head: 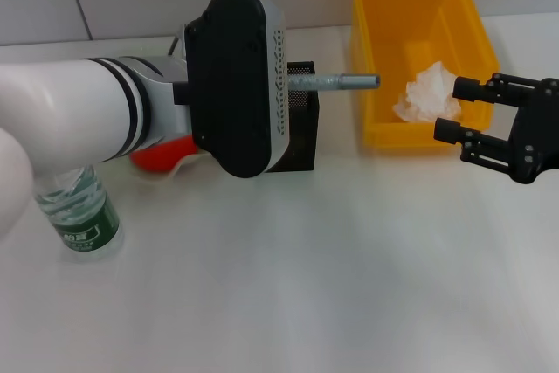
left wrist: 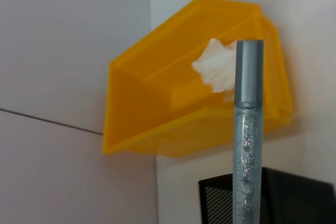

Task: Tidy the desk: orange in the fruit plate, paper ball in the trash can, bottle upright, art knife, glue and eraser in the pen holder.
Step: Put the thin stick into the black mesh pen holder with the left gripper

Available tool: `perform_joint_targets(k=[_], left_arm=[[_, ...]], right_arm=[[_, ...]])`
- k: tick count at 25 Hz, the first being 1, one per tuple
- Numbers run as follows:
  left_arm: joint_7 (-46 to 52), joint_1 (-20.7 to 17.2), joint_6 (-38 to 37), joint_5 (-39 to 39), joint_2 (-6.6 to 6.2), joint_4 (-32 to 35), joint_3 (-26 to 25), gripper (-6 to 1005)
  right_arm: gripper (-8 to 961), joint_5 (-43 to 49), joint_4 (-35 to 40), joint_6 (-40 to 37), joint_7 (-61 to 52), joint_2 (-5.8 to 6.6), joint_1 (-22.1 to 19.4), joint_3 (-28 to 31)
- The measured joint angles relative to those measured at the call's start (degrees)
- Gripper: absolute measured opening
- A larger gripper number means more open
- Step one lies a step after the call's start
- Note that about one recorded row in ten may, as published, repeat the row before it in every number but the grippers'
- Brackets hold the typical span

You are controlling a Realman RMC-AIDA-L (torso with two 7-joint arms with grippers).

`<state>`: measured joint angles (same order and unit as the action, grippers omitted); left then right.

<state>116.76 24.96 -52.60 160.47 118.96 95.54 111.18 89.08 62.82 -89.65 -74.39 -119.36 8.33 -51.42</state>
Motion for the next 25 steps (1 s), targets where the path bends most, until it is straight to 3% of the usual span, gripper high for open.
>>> perform_joint_targets(k=[4, 10, 25], left_arm=[[0.1, -1.0, 2.8, 4.5, 0.10, 0.8, 1.5, 163], [-2.7, -2.2, 6.9, 5.0, -0.03, 0.9, 1.6, 163], [-15.9, -9.2, 23.6, 5.2, -0.06, 0.4, 3.4, 163]], right_arm=[[577, 0.0, -1.2, -0.2, 0.1, 0.00, 0.0, 0.6], [578, -0.1, -3.6, -0.3, 0.8, 0.01, 0.0, 0.9], [578, -2.3, -7.9, -3.8, 1.7, 0.00, -0.7, 2.9]])
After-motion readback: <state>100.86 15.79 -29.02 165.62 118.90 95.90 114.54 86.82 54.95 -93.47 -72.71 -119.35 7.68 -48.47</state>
